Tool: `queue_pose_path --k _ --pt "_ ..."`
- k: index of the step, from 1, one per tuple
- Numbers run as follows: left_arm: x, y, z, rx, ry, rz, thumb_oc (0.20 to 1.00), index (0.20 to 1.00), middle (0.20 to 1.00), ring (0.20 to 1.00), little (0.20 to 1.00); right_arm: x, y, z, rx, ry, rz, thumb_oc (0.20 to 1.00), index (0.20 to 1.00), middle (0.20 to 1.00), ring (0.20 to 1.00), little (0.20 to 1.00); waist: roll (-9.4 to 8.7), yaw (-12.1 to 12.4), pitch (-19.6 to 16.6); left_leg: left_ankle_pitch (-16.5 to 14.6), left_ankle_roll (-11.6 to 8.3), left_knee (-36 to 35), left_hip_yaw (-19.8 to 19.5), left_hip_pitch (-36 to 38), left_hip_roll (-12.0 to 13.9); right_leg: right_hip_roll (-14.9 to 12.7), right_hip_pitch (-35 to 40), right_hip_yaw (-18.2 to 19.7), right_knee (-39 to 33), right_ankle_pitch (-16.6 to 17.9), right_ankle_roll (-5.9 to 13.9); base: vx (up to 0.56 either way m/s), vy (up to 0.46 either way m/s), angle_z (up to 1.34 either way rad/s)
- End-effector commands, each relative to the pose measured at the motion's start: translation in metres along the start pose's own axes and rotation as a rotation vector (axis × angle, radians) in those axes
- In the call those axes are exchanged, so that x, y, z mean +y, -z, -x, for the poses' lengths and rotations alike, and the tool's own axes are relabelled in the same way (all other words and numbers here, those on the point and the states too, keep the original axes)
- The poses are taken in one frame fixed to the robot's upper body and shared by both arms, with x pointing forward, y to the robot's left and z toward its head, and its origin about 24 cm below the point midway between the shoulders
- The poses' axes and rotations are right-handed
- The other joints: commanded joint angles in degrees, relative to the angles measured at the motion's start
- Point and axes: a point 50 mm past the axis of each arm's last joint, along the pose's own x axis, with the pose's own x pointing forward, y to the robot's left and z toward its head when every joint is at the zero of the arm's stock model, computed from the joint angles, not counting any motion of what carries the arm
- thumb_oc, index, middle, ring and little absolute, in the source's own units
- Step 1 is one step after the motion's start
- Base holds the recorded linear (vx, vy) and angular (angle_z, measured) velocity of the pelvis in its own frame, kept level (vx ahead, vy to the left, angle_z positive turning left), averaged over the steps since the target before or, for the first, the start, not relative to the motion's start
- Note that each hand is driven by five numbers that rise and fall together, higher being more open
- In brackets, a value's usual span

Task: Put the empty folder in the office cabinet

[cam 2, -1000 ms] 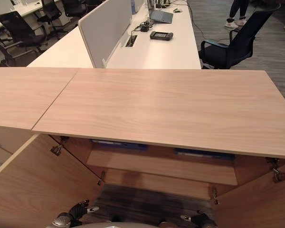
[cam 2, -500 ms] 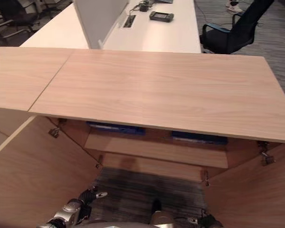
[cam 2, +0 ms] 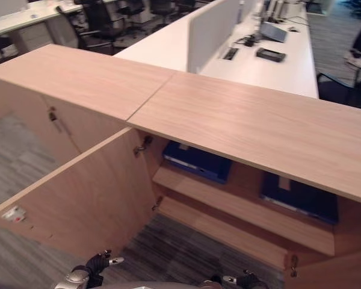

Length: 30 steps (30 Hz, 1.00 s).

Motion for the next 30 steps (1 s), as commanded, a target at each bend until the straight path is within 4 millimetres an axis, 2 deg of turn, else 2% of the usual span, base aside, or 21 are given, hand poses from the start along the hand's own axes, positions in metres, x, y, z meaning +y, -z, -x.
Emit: queue_pose_path --k 1,3,4,5,7,11,14,17,19,23,24,25,27,28,29,30 --pt "0.012 -0.040 -0.005 -0.116 -0.038 -0.022 1.000 1.000 1.000 1.000 1.000 0.002 -0.032 -0.003 -0.085 0.005 -0.006 1.000 1.000 1.000 1.000 1.000 -1.10 1.0 3.0 -2.8 -0.85 3.7 -2.2 -1.6 0.8 0.2 -2.2 4.9 6.7 -6.3 2.94 -0.09 0.091 0.42" --pt "0.015 -0.039 -0.005 -0.109 -0.048 -0.028 1.000 1.000 1.000 1.000 1.000 0.004 -0.037 -0.003 -0.101 -0.003 -0.017 1.000 1.000 1.000 1.000 1.000 -1.19 0.8 3.7 -2.7 0.01 4.0 -4.7 -2.6 0.1 1.0 -3.8 10.0 9.9 -7.1 3.93 -0.10 0.091 0.67" --pt "0.015 -0.039 -0.005 -0.110 -0.049 -0.028 1.000 1.000 1.000 1.000 1.000 0.004 -0.038 -0.003 -0.102 -0.003 -0.017 1.000 1.000 1.000 1.000 1.000 -1.25 0.7 3.4 -2.5 0.06 4.0 -4.7 -3.0 0.0 0.9 -4.1 10.0 9.8 -6.9 3.93 -0.10 0.149 1.23" --pt "0.016 -0.035 -0.005 -0.090 -0.057 -0.022 1.000 1.000 1.000 1.000 1.000 0.008 -0.036 -0.002 -0.102 -0.014 -0.031 1.000 1.000 1.000 1.000 1.000 -0.71 0.2 3.3 -2.0 1.17 4.0 -7.9 -3.9 -0.8 4.3 -4.1 19.0 13.3 -9.3 4.32 -0.06 0.116 1.16" --pt "0.017 -0.033 -0.005 -0.082 -0.061 -0.016 1.000 1.000 1.000 1.000 1.000 0.008 -0.034 -0.002 -0.096 -0.015 -0.036 1.000 1.000 1.000 1.000 1.000 -0.73 0.5 3.1 -1.8 1.29 3.8 -8.8 -4.1 -0.8 4.3 -3.4 19.8 13.7 -9.5 4.10 -0.05 0.035 1.01" --pt "0.018 -0.025 -0.004 -0.060 -0.073 0.002 1.000 1.000 1.000 1.000 1.000 0.010 -0.029 -0.002 -0.084 -0.018 -0.027 1.000 1.000 1.000 1.000 1.000 -1.31 2.0 1.6 -1.1 1.29 3.1 -11.2 -4.9 -1.3 4.8 -0.8 19.4 9.8 -11.4 2.58 -0.01 -0.058 0.39" --pt "0.018 -0.021 -0.004 -0.048 -0.080 0.016 1.000 1.000 1.000 1.000 1.000 0.009 -0.027 -0.002 -0.075 -0.012 -0.011 1.000 1.000 1.000 1.000 1.000 -1.73 2.9 1.5 -0.7 0.84 3.1 -11.9 -5.1 -1.4 4.7 1.3 17.9 6.6 -11.9 2.54 -0.01 -0.081 0.31" --pt "0.014 -0.017 -0.004 -0.037 -0.099 0.068 1.000 1.000 1.000 1.000 1.000 0.002 -0.026 -0.003 -0.066 0.009 -0.002 1.000 1.000 1.000 1.000 1.000 -1.54 3.9 1.3 0.9 -0.71 2.2 -14.3 -5.7 -0.6 6.1 2.8 17.8 3.0 -12.1 1.82 -0.06 -0.220 0.33" --pt "0.008 -0.012 -0.004 -0.025 -0.098 0.089 1.000 1.000 1.000 1.000 1.000 -0.004 -0.028 -0.003 -0.079 0.033 -0.025 1.000 1.000 1.000 1.000 1.000 -0.91 4.3 1.2 2.6 -2.71 1.9 -15.8 -6.5 0.8 7.5 4.8 16.5 0.0 -12.4 0.67 -0.11 -0.271 0.48" --pt "0.004 -0.011 -0.004 -0.031 -0.102 0.132 1.000 1.000 1.000 1.000 1.000 -0.014 -0.026 -0.003 -0.075 0.066 -0.051 1.000 1.000 1.000 1.000 1.000 0.65 4.6 2.5 5.3 -5.10 2.1 -17.0 -7.6 2.7 9.7 6.5 14.7 -2.2 -12.9 -0.91 -0.12 -0.187 0.46" --pt "0.004 -0.011 -0.004 -0.031 -0.102 0.132 1.000 1.000 1.000 1.000 1.000 -0.014 -0.026 -0.003 -0.075 0.066 -0.051 1.000 1.000 1.000 1.000 1.000 0.65 4.5 2.5 5.3 -5.10 2.1 -17.0 -7.6 2.7 9.7 6.5 14.7 -2.2 -12.9 -0.91 -0.13 -0.101 0.29" --pt "0.003 -0.014 -0.004 -0.042 -0.103 0.143 1.000 1.000 1.000 1.000 1.000 -0.020 -0.026 -0.003 -0.077 0.083 -0.058 1.000 1.000 1.000 1.000 1.000 1.12 4.5 3.5 6.2 -5.88 3.5 -16.6 -9.2 3.1 10.0 6.7 14.3 -2.5 -12.8 -1.27 -0.11 -0.058 0.30" --pt "0.001 -0.019 -0.005 -0.058 -0.099 0.162 1.000 1.000 1.000 1.000 1.000 -0.028 -0.026 -0.003 -0.076 0.109 -0.067 1.000 1.000 1.000 1.000 1.000 1.21 4.3 4.6 6.4 -6.11 6.5 -14.9 -11.3 3.2 9.6 6.9 13.5 -2.7 -12.6 -1.48 -0.21 -0.033 0.31" --pt "-0.002 -0.022 -0.006 -0.066 -0.094 0.168 1.000 1.000 1.000 1.000 1.000 -0.036 -0.028 -0.003 -0.072 0.131 -0.087 1.000 1.000 1.000 1.000 1.000 0.92 2.7 5.2 5.0 -4.94 9.7 -8.7 -12.0 4.4 8.6 5.8 12.4 -2.4 -11.9 -1.62 -0.22 0.005 0.19" --pt "-0.002 -0.022 -0.006 -0.066 -0.093 0.168 1.000 1.000 1.000 1.000 1.000 -0.036 -0.028 -0.003 -0.072 0.131 -0.086 1.000 1.000 1.000 1.000 1.000 0.93 2.8 5.2 4.8 -4.93 10.0 -8.5 -12.0 4.4 8.6 5.9 12.6 -2.4 -11.9 -1.60 -0.23 0.024 0.30" --pt "-0.004 -0.021 -0.006 -0.064 -0.084 0.167 1.000 1.000 1.000 1.000 1.000 -0.039 -0.023 -0.002 -0.054 0.140 -0.101 1.000 1.000 1.000 1.000 1.000 0.69 2.0 4.8 1.8 -4.34 12.6 -5.1 -10.2 5.1 7.8 4.8 12.0 -2.0 -11.4 -1.84 -0.11 0.017 0.19"
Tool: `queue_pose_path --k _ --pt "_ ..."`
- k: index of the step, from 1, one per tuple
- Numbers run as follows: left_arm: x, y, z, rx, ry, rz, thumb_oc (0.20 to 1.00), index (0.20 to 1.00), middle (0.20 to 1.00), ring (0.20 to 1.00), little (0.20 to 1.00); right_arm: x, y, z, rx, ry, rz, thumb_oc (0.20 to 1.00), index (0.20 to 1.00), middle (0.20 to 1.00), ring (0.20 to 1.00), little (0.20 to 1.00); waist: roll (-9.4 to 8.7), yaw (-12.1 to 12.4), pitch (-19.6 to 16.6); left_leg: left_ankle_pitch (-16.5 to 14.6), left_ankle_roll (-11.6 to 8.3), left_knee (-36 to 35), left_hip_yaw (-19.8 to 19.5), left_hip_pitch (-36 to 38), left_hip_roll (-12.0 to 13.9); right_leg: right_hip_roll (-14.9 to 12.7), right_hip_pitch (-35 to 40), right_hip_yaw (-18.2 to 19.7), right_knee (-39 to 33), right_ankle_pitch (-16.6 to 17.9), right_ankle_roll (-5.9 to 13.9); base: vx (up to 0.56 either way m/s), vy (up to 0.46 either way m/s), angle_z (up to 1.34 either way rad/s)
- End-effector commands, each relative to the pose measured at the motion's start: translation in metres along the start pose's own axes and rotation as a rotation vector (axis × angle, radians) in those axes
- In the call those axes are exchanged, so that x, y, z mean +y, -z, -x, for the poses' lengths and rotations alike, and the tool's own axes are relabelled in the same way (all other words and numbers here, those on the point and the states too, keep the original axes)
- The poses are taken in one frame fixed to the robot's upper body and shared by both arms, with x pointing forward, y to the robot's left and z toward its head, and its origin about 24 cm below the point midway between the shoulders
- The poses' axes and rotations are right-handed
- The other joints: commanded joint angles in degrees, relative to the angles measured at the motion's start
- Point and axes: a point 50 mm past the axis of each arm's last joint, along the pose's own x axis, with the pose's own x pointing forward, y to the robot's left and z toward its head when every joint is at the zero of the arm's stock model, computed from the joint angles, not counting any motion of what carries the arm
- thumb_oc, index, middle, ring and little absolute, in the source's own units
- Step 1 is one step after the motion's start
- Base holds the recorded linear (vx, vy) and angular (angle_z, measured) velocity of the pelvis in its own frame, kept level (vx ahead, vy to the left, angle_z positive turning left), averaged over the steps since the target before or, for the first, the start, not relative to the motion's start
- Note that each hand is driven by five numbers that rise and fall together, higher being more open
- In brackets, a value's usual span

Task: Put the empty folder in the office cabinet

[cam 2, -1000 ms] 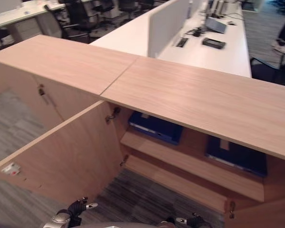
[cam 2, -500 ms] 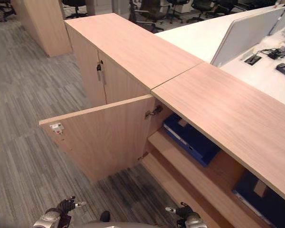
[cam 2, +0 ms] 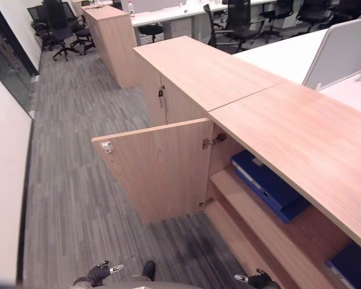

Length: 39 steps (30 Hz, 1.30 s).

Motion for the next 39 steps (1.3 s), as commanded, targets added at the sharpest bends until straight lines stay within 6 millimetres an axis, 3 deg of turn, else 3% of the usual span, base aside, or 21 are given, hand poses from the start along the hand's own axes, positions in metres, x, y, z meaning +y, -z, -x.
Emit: queue_pose_path --k 1,3,6,13,18,26,28,29,31,32,36,39 --pt "0.022 -0.047 -0.005 -0.133 -0.056 0.002 1.000 1.000 1.000 1.000 1.000 0.005 -0.034 -0.003 -0.068 0.006 -0.096 1.000 1.000 1.000 1.000 1.000 -7.11 -1.2 3.4 -0.6 -3.11 7.9 4.2 3.5 -3.8 -3.7 -1.6 -0.2 0.1 -3.2 3.25 -0.13 0.023 0.09" --pt "0.021 -0.042 -0.005 -0.119 -0.054 -0.003 1.000 1.000 1.000 1.000 1.000 0.004 -0.029 -0.003 -0.053 0.008 -0.108 1.000 1.000 1.000 1.000 1.000 -7.17 -1.9 2.8 -2.8 -3.18 9.9 3.7 5.5 -4.5 -4.2 -2.2 -0.6 0.6 -2.8 3.06 -0.02 0.054 0.13" --pt "0.019 -0.039 -0.005 -0.112 -0.040 -0.021 1.000 1.000 1.000 1.000 1.000 0.004 -0.022 -0.003 -0.030 0.003 -0.109 1.000 1.000 1.000 1.000 1.000 -5.64 -3.4 1.0 -4.0 -2.53 4.0 4.8 9.8 -4.8 -3.6 -3.0 -0.9 1.2 -2.4 3.73 0.06 0.119 0.33" --pt "0.024 -0.050 -0.005 -0.152 -0.049 -0.066 1.000 1.000 1.000 1.000 1.000 0.010 -0.010 -0.001 0.006 -0.015 -0.136 1.000 1.000 1.000 1.000 1.000 -5.61 -3.8 -0.2 -3.1 -1.19 -3.2 4.5 12.5 -7.1 -5.4 -3.0 -0.2 1.2 -1.3 5.33 0.07 0.131 -0.03" --pt "0.031 -0.062 -0.005 -0.189 -0.070 -0.059 1.000 1.000 1.000 1.000 1.000 0.016 -0.008 -0.001 0.015 -0.032 -0.100 1.000 1.000 1.000 1.000 1.000 -6.31 -3.6 -0.4 -3.4 -0.30 -4.6 4.7 13.3 -8.2 -6.2 -3.1 0.7 1.6 -0.9 6.25 0.03 0.101 -0.02" --pt "0.055 -0.113 0.002 -0.355 -0.137 -0.041 1.000 1.000 1.000 1.000 1.000 0.017 -0.010 -0.001 0.002 -0.041 -0.039 1.000 1.000 1.000 1.000 1.000 -7.33 -3.6 -0.8 -4.3 0.63 -5.1 5.9 14.5 -9.1 -7.3 -3.4 1.8 1.9 0.2 7.72 0.04 0.060 -0.08" --pt "0.059 -0.118 0.003 -0.368 -0.149 -0.035 1.000 1.000 1.000 1.000 1.000 0.017 -0.011 -0.001 0.001 -0.043 -0.038 1.000 1.000 1.000 1.000 1.000 -7.44 -3.6 -0.9 -4.4 0.68 -5.2 6.1 14.6 -9.1 -7.4 -3.4 2.0 1.8 0.4 7.86 0.03 0.041 -0.14" --pt "0.071 -0.133 0.006 -0.409 -0.184 -0.019 1.000 1.000 1.000 1.000 1.000 0.017 -0.011 -0.001 -0.005 -0.046 -0.039 1.000 1.000 1.000 1.000 1.000 -7.59 -4.0 -1.0 -4.6 0.75 -5.4 6.7 14.8 -9.3 -7.5 -3.7 2.5 1.7 0.6 8.21 0.03 0.044 -0.14" --pt "0.077 -0.140 0.008 -0.427 -0.200 -0.015 1.000 1.000 1.000 1.000 1.000 0.018 -0.012 -0.001 -0.008 -0.049 -0.037 1.000 1.000 1.000 1.000 1.000 -7.73 -4.1 -1.1 -4.6 0.77 -5.4 7.0 14.9 -9.3 -7.6 -3.8 2.7 1.7 0.8 8.36 0.03 0.038 -0.14" --pt "0.090 -0.156 0.014 -0.467 -0.235 -0.009 1.000 1.000 1.000 1.000 1.000 0.019 -0.011 0.000 -0.011 -0.055 -0.032 1.000 1.000 1.000 1.000 1.000 -7.97 -4.6 -1.2 -4.8 0.80 -5.6 7.5 15.1 -9.4 -7.7 -4.0 3.2 1.5 1.2 8.73 0.03 0.031 -0.21" --pt "0.113 -0.178 0.024 -0.513 -0.299 -0.004 1.000 1.000 1.000 1.000 1.000 0.020 -0.010 0.000 -0.016 -0.063 -0.023 1.000 1.000 1.000 1.000 1.000 -8.26 -5.3 -1.2 -5.0 0.85 -5.7 8.2 15.4 -9.4 -7.8 -4.2 3.8 1.6 1.5 9.03 0.03 0.030 -0.16" --pt "0.139 -0.212 0.042 -0.601 -0.369 0.023 1.000 1.000 1.000 1.000 1.000 0.020 -0.007 0.000 -0.018 -0.071 -0.020 1.000 1.000 1.000 1.000 1.000 -8.79 -6.2 -1.2 -5.2 0.88 -5.6 9.0 15.6 -9.3 -7.8 -4.8 4.7 1.9 1.8 9.41 0.01 0.020 -0.15"
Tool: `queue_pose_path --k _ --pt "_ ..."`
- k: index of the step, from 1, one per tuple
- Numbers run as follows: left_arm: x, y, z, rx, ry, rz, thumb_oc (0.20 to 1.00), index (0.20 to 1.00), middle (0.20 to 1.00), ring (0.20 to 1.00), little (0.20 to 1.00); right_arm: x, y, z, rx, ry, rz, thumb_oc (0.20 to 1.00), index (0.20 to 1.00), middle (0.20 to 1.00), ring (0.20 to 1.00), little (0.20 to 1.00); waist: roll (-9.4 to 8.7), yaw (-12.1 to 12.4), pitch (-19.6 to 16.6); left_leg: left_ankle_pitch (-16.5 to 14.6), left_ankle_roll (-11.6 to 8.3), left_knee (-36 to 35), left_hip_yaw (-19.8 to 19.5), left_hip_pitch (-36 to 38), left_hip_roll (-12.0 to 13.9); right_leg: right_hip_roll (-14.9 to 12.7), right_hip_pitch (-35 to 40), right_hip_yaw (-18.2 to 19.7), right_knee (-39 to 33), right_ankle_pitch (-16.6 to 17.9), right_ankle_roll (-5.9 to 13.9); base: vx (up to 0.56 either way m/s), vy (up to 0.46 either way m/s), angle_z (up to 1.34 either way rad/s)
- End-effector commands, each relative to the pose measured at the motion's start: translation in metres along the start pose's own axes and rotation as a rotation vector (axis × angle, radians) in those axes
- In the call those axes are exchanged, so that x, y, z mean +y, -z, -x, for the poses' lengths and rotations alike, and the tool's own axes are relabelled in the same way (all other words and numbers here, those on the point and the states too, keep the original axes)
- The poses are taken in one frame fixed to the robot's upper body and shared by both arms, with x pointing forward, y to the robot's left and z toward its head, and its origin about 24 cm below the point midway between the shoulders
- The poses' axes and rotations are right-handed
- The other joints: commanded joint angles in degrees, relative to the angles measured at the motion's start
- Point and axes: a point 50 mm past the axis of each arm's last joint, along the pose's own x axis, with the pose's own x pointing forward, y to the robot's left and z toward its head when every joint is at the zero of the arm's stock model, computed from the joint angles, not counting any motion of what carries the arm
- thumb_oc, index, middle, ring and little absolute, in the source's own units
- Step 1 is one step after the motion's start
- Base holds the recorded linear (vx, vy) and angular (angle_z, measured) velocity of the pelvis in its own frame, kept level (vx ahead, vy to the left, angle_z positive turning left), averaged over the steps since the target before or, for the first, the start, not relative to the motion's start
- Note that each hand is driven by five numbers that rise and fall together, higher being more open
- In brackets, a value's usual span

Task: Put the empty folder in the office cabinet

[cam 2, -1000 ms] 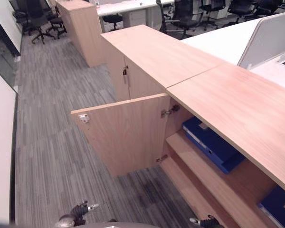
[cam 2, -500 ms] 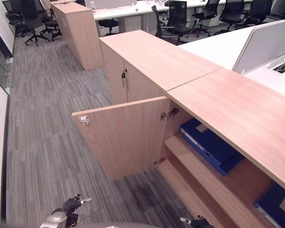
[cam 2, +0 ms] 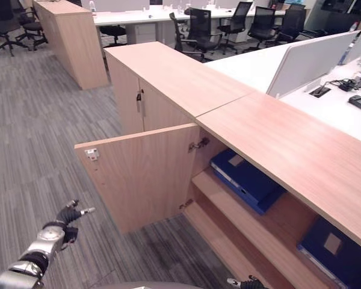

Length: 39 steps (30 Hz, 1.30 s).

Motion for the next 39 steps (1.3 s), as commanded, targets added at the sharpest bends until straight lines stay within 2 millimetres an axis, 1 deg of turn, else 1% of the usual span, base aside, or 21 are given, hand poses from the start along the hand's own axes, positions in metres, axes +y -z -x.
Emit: queue_pose_path --k 1,2,4,5,6,9,12,16,19,21,22,23,27,28,29,30,32,33,34,38,39 --pt "0.020 -0.049 -0.012 -0.122 -0.081 0.082 1.000 1.000 1.000 1.000 1.000 -0.010 -0.025 -0.003 -0.064 0.018 0.064 1.000 1.000 1.000 1.000 1.000 1.81 0.9 2.2 -8.4 0.86 1.1 -3.2 4.6 -1.9 -0.1 -4.0 0.3 2.6 -0.9 3.03 -0.01 0.010 -0.10" --pt "0.026 -0.059 -0.013 -0.147 -0.094 0.082 1.000 1.000 1.000 1.000 1.000 -0.010 -0.025 -0.003 -0.065 0.017 0.070 1.000 1.000 1.000 1.000 1.000 1.60 0.8 2.2 -8.5 0.90 1.1 -3.0 4.6 -1.9 -0.1 -4.2 0.5 2.7 -0.7 3.21 -0.01 -0.002 -0.11" --pt "0.030 -0.065 -0.013 -0.159 -0.104 0.091 1.000 1.000 1.000 1.000 1.000 -0.010 -0.025 -0.003 -0.064 0.014 0.076 1.000 1.000 1.000 1.000 1.000 1.41 0.7 2.3 -8.5 0.94 1.1 -2.8 4.6 -1.8 -0.1 -4.3 0.7 2.7 -0.6 3.30 0.00 0.005 -0.11" --pt "0.037 -0.082 -0.014 -0.200 -0.120 0.100 1.000 1.000 1.000 1.000 1.000 -0.010 -0.023 -0.003 -0.059 0.009 0.081 1.000 1.000 1.000 1.000 1.000 1.14 0.4 2.2 -8.6 0.96 1.0 -2.5 4.8 -1.8 -0.1 -4.5 0.9 2.6 -0.4 3.53 0.01 0.007 -0.09" --pt "0.037 -0.082 -0.015 -0.200 -0.120 0.100 1.000 1.000 1.000 1.000 1.000 -0.010 -0.023 -0.003 -0.060 0.009 0.080 1.000 1.000 1.000 1.000 1.000 1.11 0.4 2.2 -8.6 0.96 1.0 -2.5 4.8 -1.9 -0.1 -4.5 0.9 2.6 -0.4 3.54 0.01 0.005 -0.06" --pt "0.045 -0.106 -0.015 -0.260 -0.126 0.087 1.000 1.000 1.000 1.000 1.000 -0.011 -0.024 -0.003 -0.063 0.007 0.084 1.000 1.000 1.000 1.000 1.000 0.81 -0.1 2.3 -8.7 0.95 0.9 -1.9 5.1 -1.9 -0.2 -4.8 1.3 2.6 0.0 3.93 -0.01 0.015 -0.05" --pt "0.046 -0.133 -0.014 -0.323 -0.116 0.064 1.000 1.000 1.000 1.000 1.000 -0.011 -0.025 -0.003 -0.067 0.002 0.084 1.000 1.000 1.000 1.000 1.000 0.57 -0.4 2.5 -8.9 1.09 0.7 -1.6 5.4 -2.0 -0.3 -5.0 1.5 2.7 0.4 4.28 -0.01 0.019 -0.13" --pt "0.038 -0.146 -0.015 -0.354 -0.086 0.044 1.000 1.000 1.000 1.000 1.000 -0.009 -0.026 -0.003 -0.070 -0.008 0.088 1.000 1.000 1.000 1.000 1.000 0.61 -0.7 2.6 -9.0 1.21 0.7 -1.3 5.6 -2.2 -0.5 -5.2 1.8 2.8 0.6 4.48 -0.01 0.010 -0.04" --pt "0.031 -0.148 -0.015 -0.359 -0.064 0.044 1.000 1.000 1.000 1.000 1.000 -0.008 -0.026 -0.003 -0.066 -0.011 0.092 1.000 1.000 1.000 1.000 1.000 0.62 -0.9 2.6 -9.1 1.28 0.7 -1.2 5.7 -2.3 -0.6 -5.1 1.8 2.9 0.7 4.56 0.00 0.000 0.00" --pt "0.017 -0.148 -0.016 -0.360 -0.019 0.029 1.000 1.000 1.000 1.000 1.000 -0.008 -0.026 -0.003 -0.065 -0.011 0.099 1.000 1.000 1.000 1.000 1.000 0.69 -1.1 2.5 -9.3 1.41 0.7 -1.2 6.0 -2.4 -0.8 -5.1 1.8 3.1 0.7 4.61 0.00 0.000 0.00" --pt "0.017 -0.148 -0.016 -0.360 -0.018 0.029 1.000 1.000 1.000 1.000 1.000 -0.008 -0.026 -0.003 -0.065 -0.011 0.099 1.000 1.000 1.000 1.000 1.000 0.69 -1.1 2.5 -9.3 1.41 0.7 -1.2 6.0 -2.4 -0.8 -5.1 1.8 3.1 0.7 4.61 0.00 0.000 0.00" --pt "0.004 -0.146 -0.016 -0.359 0.023 0.018 1.000 1.000 1.000 1.000 1.000 -0.008 -0.024 -0.003 -0.057 -0.011 0.104 1.000 1.000 1.000 1.000 1.000 0.78 -1.3 2.5 -9.3 1.48 0.7 -1.2 6.1 -2.5 -0.9 -5.1 1.7 3.1 0.7 4.59 0.00 0.000 0.00" --pt "-0.018 -0.143 -0.016 -0.359 0.089 -0.017 1.000 1.000 1.000 1.000 1.000 -0.008 -0.023 -0.003 -0.052 -0.010 0.110 1.000 1.000 1.000 1.000 1.000 0.85 -1.4 2.5 -9.4 1.56 0.7 -1.2 6.2 -2.6 -1.1 -4.9 1.6 3.1 0.7 4.60 0.00 0.000 0.00" --pt "-0.032 -0.142 -0.015 -0.364 0.132 -0.028 1.000 1.000 1.000 1.000 1.000 -0.008 -0.021 -0.003 -0.047 -0.008 0.110 1.000 1.000 1.000 1.000 1.000 0.93 -1.4 2.4 -9.4 1.63 0.7 -1.4 6.2 -2.6 -1.2 -4.9 1.4 3.2 0.7 4.55 0.00 0.000 0.00" --pt "-0.032 -0.142 -0.015 -0.364 0.132 -0.028 1.000 1.000 1.000 1.000 1.000 -0.008 -0.021 -0.003 -0.046 -0.008 0.110 1.000 1.000 1.000 1.000 1.000 0.94 -1.4 2.4 -9.4 1.63 0.7 -1.4 6.2 -2.6 -1.2 -4.9 1.4 3.2 0.6 4.55 -0.01 0.007 0.03" --pt "-0.046 -0.140 -0.013 -0.371 0.174 -0.041 1.000 1.000 1.000 1.000 1.000 -0.008 -0.022 -0.003 -0.046 -0.006 0.108 1.000 1.000 1.000 1.000 1.000 0.99 -1.4 2.5 -9.4 1.71 0.7 -1.6 6.2 -2.7 -1.3 -4.9 1.2 3.3 0.6 4.51 -0.01 0.007 0.04" --pt "-0.059 -0.138 -0.010 -0.384 0.216 -0.065 1.000 1.000 1.000 1.000 1.000 -0.008 -0.021 -0.003 -0.042 -0.004 0.108 1.000 1.000 1.000 1.000 1.000 1.05 -1.3 2.6 -9.4 1.80 0.7 -1.8 6.1 -2.7 -1.3 -4.8 1.0 3.4 0.6 4.47 -0.02 0.001 0.01" --pt "-0.071 -0.137 -0.006 -0.401 0.258 -0.090 1.000 1.000 1.000 1.000 1.000 -0.008 -0.022 -0.003 -0.042 -0.002 0.100 1.000 1.000 1.000 1.000 1.000 1.15 -1.1 2.7 -9.4 1.88 0.7 -2.0 6.0 -2.9 -1.4 -4.7 0.8 3.4 0.6 4.46 0.00 0.000 0.00" --pt "-0.072 -0.137 -0.006 -0.401 0.259 -0.090 1.000 1.000 1.000 1.000 1.000 -0.008 -0.021 -0.003 -0.041 -0.001 0.100 1.000 1.000 1.000 1.000 1.000 1.15 -1.1 2.6 -9.4 1.88 0.7 -2.0 6.0 -2.9 -1.4 -4.7 0.8 3.4 0.6 4.46 -0.03 0.005 0.05" --pt "-0.094 -0.128 0.004 -0.434 0.352 -0.103 1.000 1.000 1.000 1.000 1.000 -0.008 -0.020 -0.003 -0.038 -0.001 0.081 1.000 1.000 1.000 1.000 1.000 1.31 -0.6 2.9 -9.3 2.01 0.7 -2.5 5.8 -3.0 -1.7 -4.7 0.4 3.6 0.5 4.37 -0.02 0.002 0.02" --pt "-0.094 -0.128 0.004 -0.434 0.352 -0.103 1.000 1.000 1.000 1.000 1.000 -0.008 -0.020 -0.003 -0.038 -0.001 0.081 1.000 1.000 1.000 1.000 1.000 1.31 -0.6 2.9 -9.3 2.01 0.7 -2.5 5.8 -3.0 -1.7 -4.7 0.4 3.6 0.5 4.37 -0.05 -0.002 0.05"
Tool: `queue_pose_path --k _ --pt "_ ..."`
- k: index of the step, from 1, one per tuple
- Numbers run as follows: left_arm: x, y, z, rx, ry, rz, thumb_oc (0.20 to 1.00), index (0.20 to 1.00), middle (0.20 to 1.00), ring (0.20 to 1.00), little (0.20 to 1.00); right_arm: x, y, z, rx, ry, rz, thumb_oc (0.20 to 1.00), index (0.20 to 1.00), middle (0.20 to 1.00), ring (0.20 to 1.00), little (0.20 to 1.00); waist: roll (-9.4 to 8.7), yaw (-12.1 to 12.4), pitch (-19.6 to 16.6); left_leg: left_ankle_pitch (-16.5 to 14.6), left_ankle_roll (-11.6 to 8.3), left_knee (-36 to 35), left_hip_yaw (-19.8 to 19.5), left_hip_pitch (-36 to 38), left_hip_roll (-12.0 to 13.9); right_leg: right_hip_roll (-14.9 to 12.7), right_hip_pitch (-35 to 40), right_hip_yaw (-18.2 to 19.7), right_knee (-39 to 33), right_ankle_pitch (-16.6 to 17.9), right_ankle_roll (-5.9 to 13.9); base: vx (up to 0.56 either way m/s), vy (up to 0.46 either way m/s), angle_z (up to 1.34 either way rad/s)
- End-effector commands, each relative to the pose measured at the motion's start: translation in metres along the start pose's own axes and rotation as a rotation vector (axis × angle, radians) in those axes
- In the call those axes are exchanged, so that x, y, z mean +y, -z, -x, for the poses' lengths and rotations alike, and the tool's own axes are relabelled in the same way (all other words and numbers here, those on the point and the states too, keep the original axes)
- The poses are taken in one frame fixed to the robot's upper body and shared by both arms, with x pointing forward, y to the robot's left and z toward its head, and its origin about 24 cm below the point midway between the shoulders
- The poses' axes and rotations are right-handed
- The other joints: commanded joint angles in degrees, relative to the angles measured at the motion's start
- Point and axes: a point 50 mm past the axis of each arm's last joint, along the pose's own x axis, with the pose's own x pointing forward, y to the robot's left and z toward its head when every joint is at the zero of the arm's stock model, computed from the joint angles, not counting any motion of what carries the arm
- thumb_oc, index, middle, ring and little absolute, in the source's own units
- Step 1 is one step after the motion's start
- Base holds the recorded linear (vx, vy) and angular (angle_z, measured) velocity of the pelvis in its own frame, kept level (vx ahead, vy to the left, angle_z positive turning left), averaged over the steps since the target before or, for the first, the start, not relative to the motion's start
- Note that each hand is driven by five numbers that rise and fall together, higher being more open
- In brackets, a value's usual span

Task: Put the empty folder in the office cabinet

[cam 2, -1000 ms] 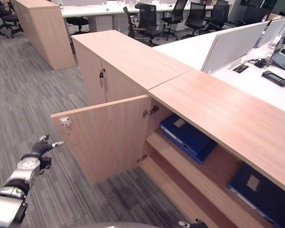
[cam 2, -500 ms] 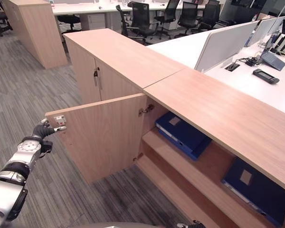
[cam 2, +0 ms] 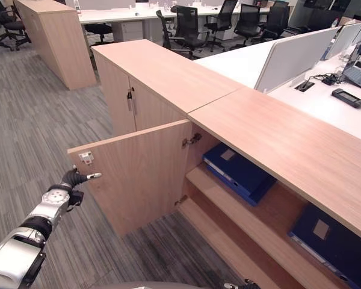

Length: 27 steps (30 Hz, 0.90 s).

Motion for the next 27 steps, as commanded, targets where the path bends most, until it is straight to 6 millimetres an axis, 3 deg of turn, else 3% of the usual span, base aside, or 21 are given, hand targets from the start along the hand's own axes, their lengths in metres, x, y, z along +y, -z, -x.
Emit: queue_pose_path --k 1,3,5,9,10,13,14,20,21,22,23,24,25,26,27 --pt "-0.068 -0.061 -0.004 -0.252 0.263 -0.033 1.000 1.000 1.000 1.000 1.000 -0.014 -0.024 -0.003 -0.039 0.050 0.029 1.000 1.000 1.000 1.000 1.000 2.15 -0.1 2.2 -9.2 1.74 0.8 -4.5 4.6 -2.7 -1.1 -4.3 -2.0 3.4 -0.7 3.64 -0.07 -0.001 0.07" --pt "-0.078 -0.060 0.004 -0.278 0.321 -0.031 1.000 1.000 1.000 1.000 1.000 -0.016 -0.029 -0.004 -0.049 0.059 0.008 1.000 1.000 1.000 1.000 1.000 2.48 0.4 3.1 -8.8 1.91 1.2 -4.5 3.6 -2.6 -1.2 -5.1 -2.2 3.6 0.0 3.88 -0.15 -0.015 0.24" --pt "-0.076 -0.068 0.022 -0.393 0.422 -0.237 1.000 1.000 1.000 1.000 1.000 -0.018 -0.048 -0.004 -0.099 0.060 -0.011 1.000 1.000 1.000 1.000 1.000 3.74 2.0 5.5 -7.9 2.57 2.2 -2.5 1.3 -2.0 -1.9 -8.5 -4.0 9.3 -0.6 4.09 -0.33 -0.044 0.02" --pt "-0.061 -0.040 0.048 -0.351 0.504 -0.169 1.000 1.000 1.000 1.000 1.000 -0.016 -0.059 -0.004 -0.117 0.049 0.013 1.000 1.000 1.000 1.000 1.000 6.00 5.9 5.7 -6.9 3.04 5.0 4.0 -2.0 0.0 -5.3 -7.4 -17.9 18.9 -4.5 1.61 -0.27 -0.038 -0.86" --pt "-0.057 -0.032 0.057 -0.335 0.546 -0.179 1.000 1.000 1.000 1.000 1.000 -0.015 -0.061 -0.004 -0.122 0.043 0.020 1.000 1.000 1.000 1.000 1.000 5.87 7.1 5.1 -6.8 2.81 5.8 6.7 -2.4 0.1 -5.8 -4.5 -22.0 16.6 -4.7 1.61 -0.07 -0.114 -1.10" --pt "-0.054 -0.029 0.066 -0.328 0.620 -0.284 1.000 1.000 1.000 1.000 1.000 -0.012 -0.059 -0.005 -0.114 0.031 0.009 1.000 1.000 1.000 1.000 1.000 6.32 7.3 4.0 -7.7 1.93 6.1 7.4 -1.4 0.1 -4.4 -2.1 -20.6 12.6 -6.6 2.01 0.03 -0.150 -1.43" --pt "-0.051 -0.025 0.065 -0.314 0.623 -0.322 1.000 1.000 1.000 1.000 1.000 -0.015 -0.062 -0.004 -0.125 0.035 -0.007 1.000 1.000 1.000 1.000 1.000 7.48 6.4 4.1 -6.1 1.53 6.9 8.8 -1.8 0.7 -3.3 -2.0 -20.1 10.4 -6.1 1.00 -0.05 -0.190 -0.92" --pt "-0.062 -0.024 0.071 -0.313 0.700 -0.299 1.000 1.000 1.000 1.000 1.000 -0.032 -0.075 -0.003 -0.160 0.072 0.009 1.000 1.000 1.000 1.000 1.000 11.70 3.5 4.0 -3.2 -1.20 7.2 10.9 -1.4 3.1 0.1 0.4 -16.5 3.1 -6.6 -0.20 -0.06 -0.143 -0.50" --pt "-0.078 -0.025 0.067 -0.315 0.706 -0.242 1.000 1.000 1.000 1.000 1.000 -0.041 -0.069 -0.003 -0.146 0.093 -0.020 1.000 1.000 1.000 1.000 1.000 13.17 1.4 4.8 -1.6 -3.42 10.0 11.7 -1.7 5.5 2.2 2.2 -14.5 0.5 -7.3 -1.51 -0.10 -0.259 -0.57" --pt "-0.081 -0.027 0.066 -0.320 0.704 -0.229 1.000 1.000 1.000 1.000 1.000 -0.043 -0.068 -0.002 -0.142 0.099 -0.026 1.000 1.000 1.000 1.000 1.000 13.29 0.9 5.3 -0.7 -4.38 12.3 11.7 -2.3 7.0 2.8 2.5 -13.7 0.4 -7.8 -2.07 -0.10 -0.383 -0.29" --pt "-0.089 -0.034 0.064 -0.339 0.705 -0.206 1.000 1.000 1.000 1.000 1.000 -0.044 -0.059 -0.002 -0.120 0.104 -0.036 1.000 1.000 1.000 1.000 1.000 13.37 -0.1 6.5 4.3 -7.13 19.7 10.5 -4.8 11.5 4.4 3.4 -12.2 -0.2 -9.1 -3.72 -0.05 -0.282 -0.66" --pt "-0.096 -0.038 0.060 -0.348 0.677 -0.165 1.000 1.000 1.000 1.000 1.000 -0.048 -0.053 -0.002 -0.105 0.116 -0.050 1.000 1.000 1.000 1.000 1.000 13.00 -0.8 7.5 7.4 -8.18 23.7 8.5 -5.9 13.7 5.2 3.8 -10.5 -0.6 -10.0 -4.76 -0.04 -0.236 -0.79" --pt "-0.098 -0.038 0.058 -0.348 0.656 -0.137 1.000 1.000 1.000 1.000 1.000 -0.051 -0.053 -0.002 -0.103 0.123 -0.045 1.000 1.000 1.000 1.000 1.000 12.88 -0.8 7.5 7.7 -7.65 23.5 6.3 -6.1 13.0 5.3 3.3 -9.2 -0.6 -9.8 -4.89 -0.03 -0.045 -1.04" --pt "-0.105 -0.037 0.054 -0.338 0.607 -0.058 1.000 1.000 1.000 1.000 1.000 -0.055 -0.053 -0.001 -0.097 0.138 -0.028 1.000 1.000 1.000 1.000 1.000 12.57 -0.2 7.3 5.8 -6.15 20.4 -0.3 -6.9 9.6 4.7 2.1 -6.3 -0.6 -9.4 -4.16 0.01 0.050 -1.08" --pt "-0.107 -0.036 0.051 -0.329 0.578 -0.023 1.000 1.000 1.000 1.000 1.000 -0.055 -0.052 -0.001 -0.093 0.140 -0.020 1.000 1.000 1.000 1.000 1.000 12.26 0.3 7.1 4.1 -5.48 17.8 -3.7 -7.1 8.0 4.4 1.5 -4.8 -0.6 -9.4 -3.71 0.13 0.050 -1.40"
